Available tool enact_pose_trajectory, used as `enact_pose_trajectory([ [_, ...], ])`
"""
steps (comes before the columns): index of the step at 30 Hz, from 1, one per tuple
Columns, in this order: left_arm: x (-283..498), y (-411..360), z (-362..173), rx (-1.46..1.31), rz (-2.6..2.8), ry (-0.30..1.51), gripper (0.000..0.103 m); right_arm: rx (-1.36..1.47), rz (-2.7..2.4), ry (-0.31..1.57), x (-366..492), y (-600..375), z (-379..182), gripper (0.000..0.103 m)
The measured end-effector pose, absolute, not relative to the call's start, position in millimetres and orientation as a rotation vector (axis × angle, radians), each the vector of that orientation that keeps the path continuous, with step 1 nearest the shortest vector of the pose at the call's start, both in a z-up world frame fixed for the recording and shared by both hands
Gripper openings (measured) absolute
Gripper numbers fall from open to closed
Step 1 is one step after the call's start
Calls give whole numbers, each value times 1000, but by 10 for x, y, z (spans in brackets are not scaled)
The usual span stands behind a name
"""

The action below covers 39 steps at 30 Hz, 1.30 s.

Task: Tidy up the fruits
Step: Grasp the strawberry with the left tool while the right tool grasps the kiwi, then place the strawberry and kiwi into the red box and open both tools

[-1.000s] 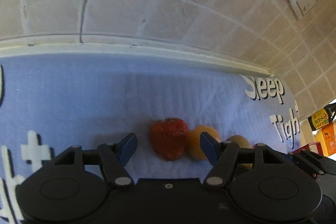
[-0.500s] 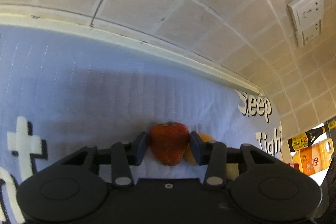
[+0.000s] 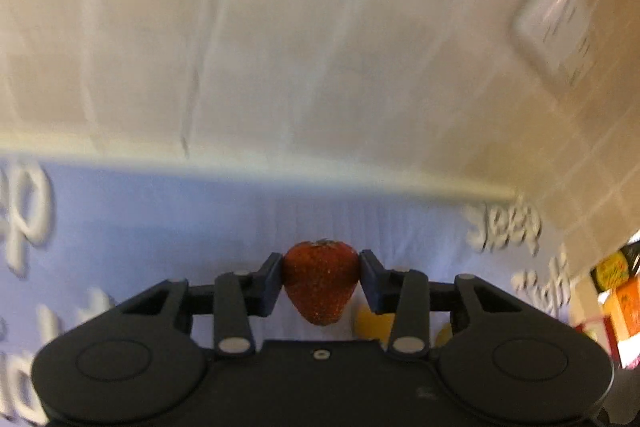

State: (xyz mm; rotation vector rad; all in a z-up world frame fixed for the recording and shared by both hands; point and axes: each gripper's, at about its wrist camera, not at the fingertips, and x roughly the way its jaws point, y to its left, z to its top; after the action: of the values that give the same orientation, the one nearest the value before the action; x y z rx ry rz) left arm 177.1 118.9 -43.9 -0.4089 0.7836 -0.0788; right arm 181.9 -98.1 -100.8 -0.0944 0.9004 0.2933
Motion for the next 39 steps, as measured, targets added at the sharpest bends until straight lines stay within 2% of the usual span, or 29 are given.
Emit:
enact_pose_trajectory([
  [4,1601,1224,201,-350,-88,642,49,10,254,789,1608,-1253,-592,54],
  [9,1394,840,861,-290,-199,506,49,88,149,635,1177,-1775,-9,54],
  [14,1253,70,1227,-225,-415,446,49,113,-7,504,624,-2479,474,54],
  [19,1162,-781,1373,-168,-608,451,49,135,-185,449,116,-3215,669,54],
  [25,1014,-1758,1085,-118,-804,546,49,203,-351,493,-260,-3833,567,55],
  [30,1011,-2465,279,-66,-877,793,49,275,-350,654,-460,-4001,37,55],
  [34,1058,-2770,-265,-12,-898,981,49,348,-303,791,-432,-4031,-484,55],
  [39,1050,-2860,-604,33,-919,1151,49,335,-269,895,-381,-3997,-821,55],
])
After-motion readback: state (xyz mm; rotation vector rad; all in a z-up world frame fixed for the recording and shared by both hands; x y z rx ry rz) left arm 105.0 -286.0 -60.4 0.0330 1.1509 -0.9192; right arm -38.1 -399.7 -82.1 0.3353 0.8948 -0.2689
